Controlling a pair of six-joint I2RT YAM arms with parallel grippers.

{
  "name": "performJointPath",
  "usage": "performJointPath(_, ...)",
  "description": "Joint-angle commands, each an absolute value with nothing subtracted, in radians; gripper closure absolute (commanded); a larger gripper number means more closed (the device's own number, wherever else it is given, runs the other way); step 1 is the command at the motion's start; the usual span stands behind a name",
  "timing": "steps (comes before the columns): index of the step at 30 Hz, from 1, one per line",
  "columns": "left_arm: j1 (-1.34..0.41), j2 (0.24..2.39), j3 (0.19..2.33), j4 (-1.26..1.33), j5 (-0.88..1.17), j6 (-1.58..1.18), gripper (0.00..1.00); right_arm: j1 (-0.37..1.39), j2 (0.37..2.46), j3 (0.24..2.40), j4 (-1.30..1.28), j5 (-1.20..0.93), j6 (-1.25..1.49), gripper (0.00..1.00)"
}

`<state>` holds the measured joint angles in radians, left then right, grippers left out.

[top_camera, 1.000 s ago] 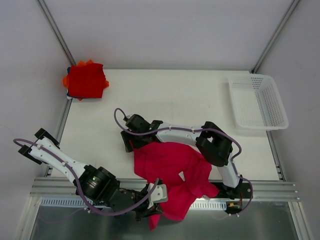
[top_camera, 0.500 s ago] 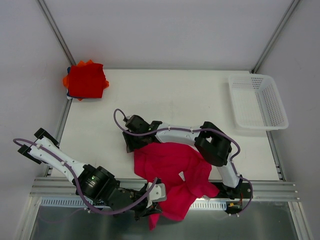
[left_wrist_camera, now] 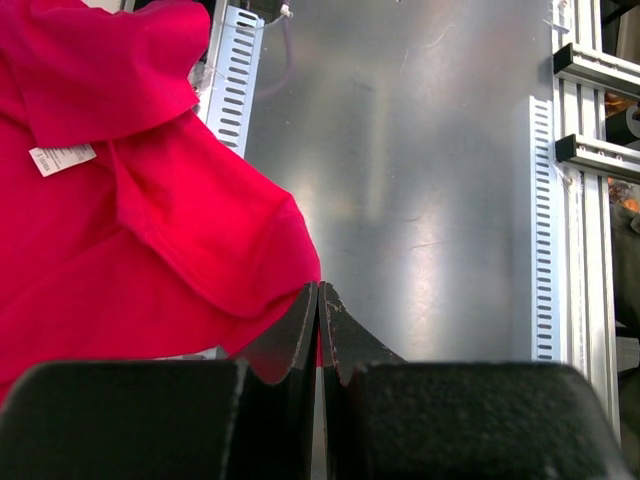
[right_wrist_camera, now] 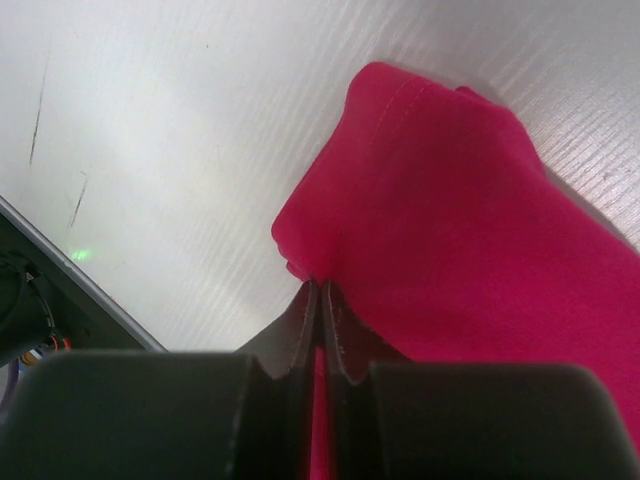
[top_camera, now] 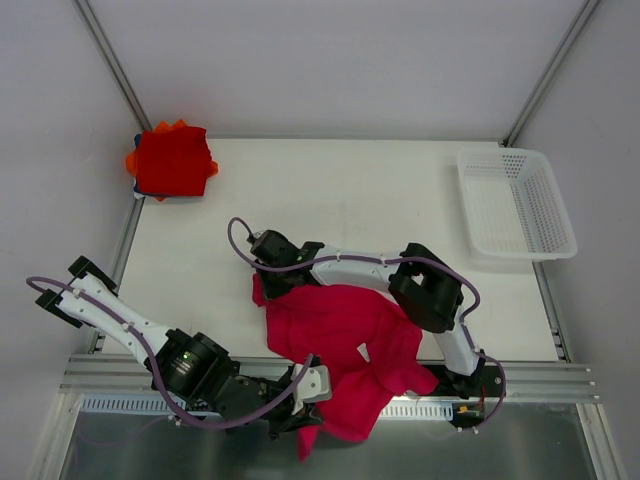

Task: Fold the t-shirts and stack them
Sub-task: Flatten the tshirt out

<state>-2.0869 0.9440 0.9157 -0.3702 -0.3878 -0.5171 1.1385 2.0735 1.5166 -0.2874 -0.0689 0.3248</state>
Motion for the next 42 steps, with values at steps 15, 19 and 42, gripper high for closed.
performJointPath(15, -2.399, 0.907, 0.865, -0.325, -0.468, -0.552, 1.00, 1.082, 1.959, 1.552, -0.373, -0.008, 0.253, 1.00)
performJointPath(19, -2.398, 0.902, 0.848, -0.327, -0.492, -0.552, 1.00, 1.036, 1.850, 1.559, -0.460, 0.084, 0.193, 1.00)
performJointPath(42, -1.803, 0.830, 1.118, -0.656, -0.663, -0.316, 1.00, 0.827, 0.746, 1.566, -0.971, 0.948, -0.078, 0.99)
